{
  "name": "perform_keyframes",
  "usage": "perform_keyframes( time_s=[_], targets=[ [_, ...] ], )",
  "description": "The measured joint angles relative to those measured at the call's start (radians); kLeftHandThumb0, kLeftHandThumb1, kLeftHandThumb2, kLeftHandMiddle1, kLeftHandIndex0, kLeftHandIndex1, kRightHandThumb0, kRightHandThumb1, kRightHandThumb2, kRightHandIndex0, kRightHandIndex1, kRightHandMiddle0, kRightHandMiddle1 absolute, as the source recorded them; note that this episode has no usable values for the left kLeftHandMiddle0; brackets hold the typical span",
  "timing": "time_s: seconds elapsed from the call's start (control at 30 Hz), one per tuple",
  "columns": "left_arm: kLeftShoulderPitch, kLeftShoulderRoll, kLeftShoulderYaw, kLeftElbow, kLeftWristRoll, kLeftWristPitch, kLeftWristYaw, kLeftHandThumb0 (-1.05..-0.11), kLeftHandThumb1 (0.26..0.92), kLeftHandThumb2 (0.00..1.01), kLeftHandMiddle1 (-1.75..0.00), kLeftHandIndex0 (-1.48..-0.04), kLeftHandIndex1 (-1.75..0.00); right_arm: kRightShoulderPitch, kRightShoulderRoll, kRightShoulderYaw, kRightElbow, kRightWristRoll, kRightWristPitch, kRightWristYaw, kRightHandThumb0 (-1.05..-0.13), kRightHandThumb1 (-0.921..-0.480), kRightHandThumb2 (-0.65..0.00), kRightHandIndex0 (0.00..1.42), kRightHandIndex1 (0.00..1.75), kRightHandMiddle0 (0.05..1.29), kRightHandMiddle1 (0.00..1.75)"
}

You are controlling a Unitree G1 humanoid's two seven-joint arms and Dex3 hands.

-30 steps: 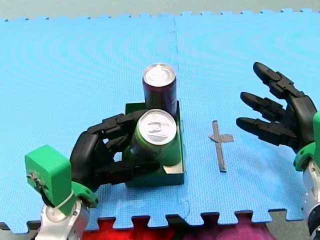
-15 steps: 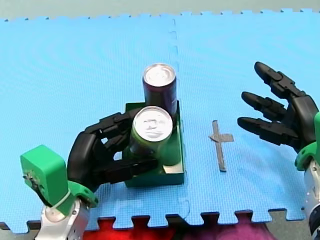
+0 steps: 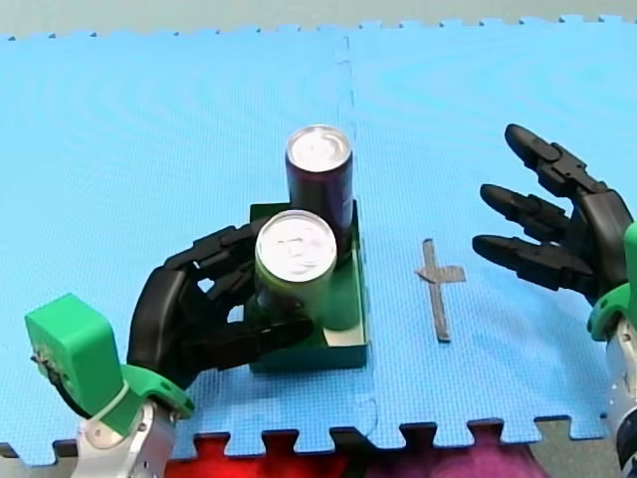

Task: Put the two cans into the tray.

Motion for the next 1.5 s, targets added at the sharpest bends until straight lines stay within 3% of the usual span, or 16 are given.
perform_keyframes(
  time_s=[0.23, 0.47, 0.97, 1.5],
  targets=[
    [0.004, 0.048, -0.036, 0.01, 0.173, -0.086, 0.123, -0.367, 0.741, 0.0, 0.0, -1.28, 0.0, 0.001, 0.0, 0.001, 0.0, 0.0, 0.0, -0.001, -0.621, -0.713, -0.001, 0.54, 0.0, 0.4, 0.0],
    [0.005, 0.081, -0.074, -0.001, 0.271, -0.106, 0.21, -0.368, 0.746, 0.0, 0.0, -1.28, 0.0, 0.001, 0.0, 0.001, 0.0, -0.001, 0.002, -0.002, -0.619, -0.714, 0.0, 0.54, 0.0, 0.4, 0.0],
    [0.025, 0.107, -0.103, -0.079, 0.263, -0.036, 0.211, -0.375, 0.754, 0.0, 0.0, -1.28, 0.0, 0.001, 0.0, 0.002, 0.0, -0.001, 0.006, -0.003, -0.629, -0.714, 0.0, 0.54, 0.0, 0.41, 0.0],
    [0.042, 0.109, -0.114, -0.124, 0.239, -0.042, 0.186, -0.391, 0.758, 0.0, 0.0, -1.28, 0.0, 0.001, 0.0, 0.008, 0.0, -0.012, 0.013, -0.027, -0.665, -0.713, 0.0, 0.54, 0.0, 0.4, 0.0]
  ],
)
